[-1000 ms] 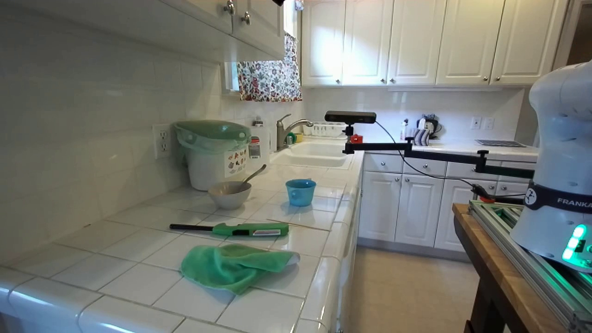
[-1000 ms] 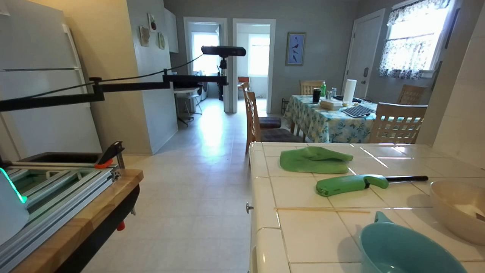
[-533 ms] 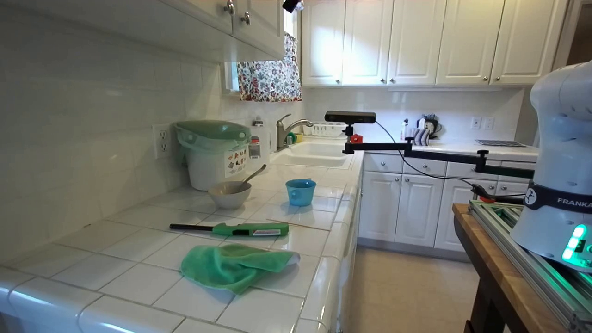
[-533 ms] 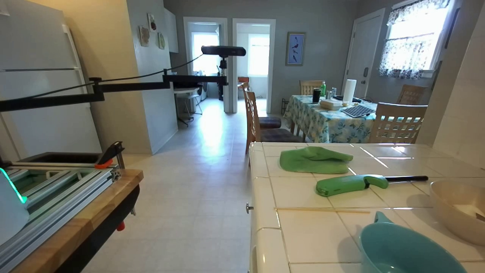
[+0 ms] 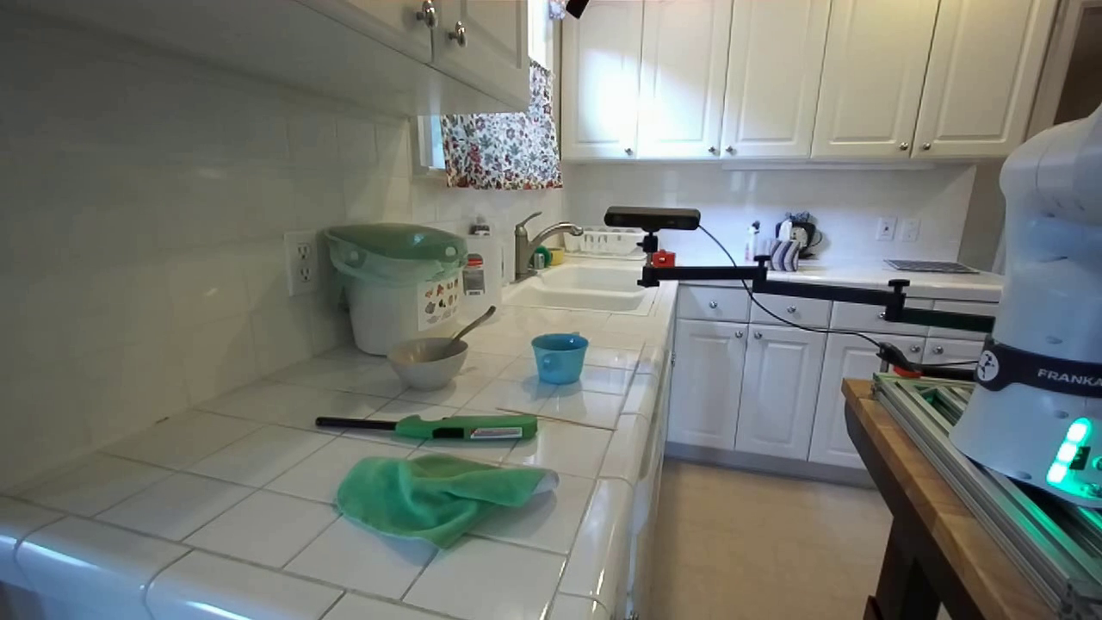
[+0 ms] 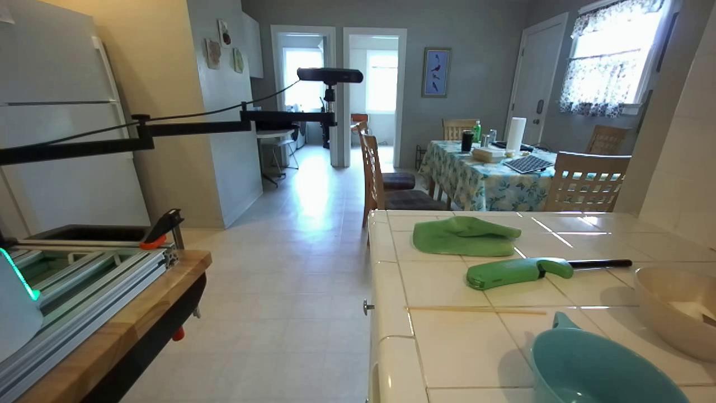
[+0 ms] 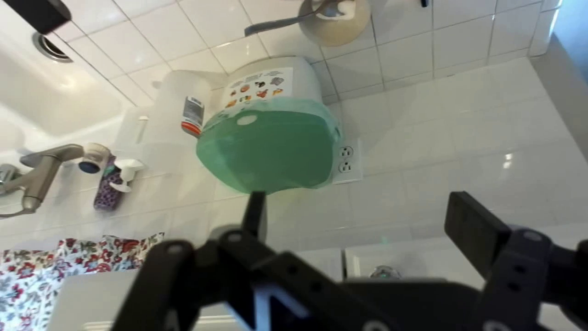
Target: Open the cabinet's left door
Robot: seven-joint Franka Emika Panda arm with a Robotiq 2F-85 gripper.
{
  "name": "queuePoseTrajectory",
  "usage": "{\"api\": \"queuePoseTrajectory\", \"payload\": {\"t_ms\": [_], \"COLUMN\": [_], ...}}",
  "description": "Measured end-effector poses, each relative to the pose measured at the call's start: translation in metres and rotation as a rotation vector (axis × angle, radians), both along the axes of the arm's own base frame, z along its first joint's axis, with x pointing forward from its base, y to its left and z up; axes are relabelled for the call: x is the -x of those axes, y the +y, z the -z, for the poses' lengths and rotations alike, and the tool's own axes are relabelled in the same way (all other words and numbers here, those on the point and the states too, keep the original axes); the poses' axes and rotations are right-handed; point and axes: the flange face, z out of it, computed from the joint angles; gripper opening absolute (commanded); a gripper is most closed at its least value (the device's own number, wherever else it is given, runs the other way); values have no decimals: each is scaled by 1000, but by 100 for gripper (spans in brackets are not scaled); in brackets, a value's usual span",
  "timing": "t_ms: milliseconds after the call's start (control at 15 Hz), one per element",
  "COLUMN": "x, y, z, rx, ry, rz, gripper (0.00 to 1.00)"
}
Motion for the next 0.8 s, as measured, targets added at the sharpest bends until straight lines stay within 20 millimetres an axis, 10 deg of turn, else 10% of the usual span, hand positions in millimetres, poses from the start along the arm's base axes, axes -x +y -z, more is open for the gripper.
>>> {"api": "queuePoseTrajectory", "payload": {"t_ms": [800], "x": [-61], "y": [0], "z": [-13], "rx": [-141], "ry": [-20], "rz": [18], "gripper": [100]}}
